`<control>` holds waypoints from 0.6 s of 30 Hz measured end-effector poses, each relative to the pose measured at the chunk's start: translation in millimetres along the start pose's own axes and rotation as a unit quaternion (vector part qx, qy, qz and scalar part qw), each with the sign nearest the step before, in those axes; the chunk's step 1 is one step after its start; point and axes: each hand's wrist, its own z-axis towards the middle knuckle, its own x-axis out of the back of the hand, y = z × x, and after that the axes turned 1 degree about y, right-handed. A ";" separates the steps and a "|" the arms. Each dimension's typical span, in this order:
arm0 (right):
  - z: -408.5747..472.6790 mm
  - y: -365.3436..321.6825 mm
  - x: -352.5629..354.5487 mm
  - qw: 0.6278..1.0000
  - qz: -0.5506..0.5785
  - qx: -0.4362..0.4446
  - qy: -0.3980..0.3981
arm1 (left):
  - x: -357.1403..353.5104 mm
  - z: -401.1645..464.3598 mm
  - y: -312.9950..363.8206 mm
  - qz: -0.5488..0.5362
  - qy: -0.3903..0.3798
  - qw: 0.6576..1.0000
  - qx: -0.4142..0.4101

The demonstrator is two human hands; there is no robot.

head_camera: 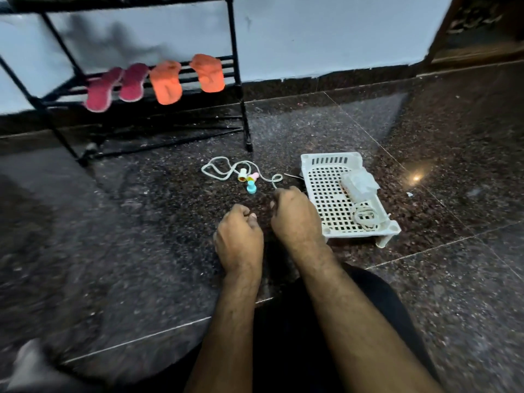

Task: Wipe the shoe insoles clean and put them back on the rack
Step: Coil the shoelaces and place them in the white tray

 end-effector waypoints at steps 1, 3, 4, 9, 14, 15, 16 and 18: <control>-1.6 -5.8 -5.9 1.000 0.006 0.003 -0.002 | 10.9 1.7 -9.9 0.005 0.002 1.000 0.003; -1.7 -12.0 -16.6 1.000 0.021 0.002 -0.018 | 28.1 4.4 -26.0 0.015 0.006 1.000 0.009; 0.0 -12.2 -22.1 0.999 0.024 -0.001 -0.029 | 34.6 5.7 -31.9 0.021 0.007 1.000 0.006; 18.0 -5.1 -44.4 0.998 0.021 -0.021 -0.064 | 43.9 16.1 -53.9 0.040 -0.001 0.999 -0.005; 49.5 8.4 -65.6 0.995 -0.002 -0.039 -0.097 | 15.3 29.5 -60.0 0.046 -0.029 0.997 -0.046; 57.5 10.7 -69.7 0.993 -0.009 -0.049 -0.104 | 7.6 33.0 -61.2 0.045 -0.039 0.997 -0.055; 67.8 14.9 -74.6 0.992 -0.014 -0.058 -0.114 | -2.4 36.8 -63.1 0.043 -0.047 0.996 -0.066; 87.9 20.5 -87.2 0.990 -0.016 -0.062 -0.125 | -20.9 43.7 -69.2 0.042 -0.051 0.993 -0.094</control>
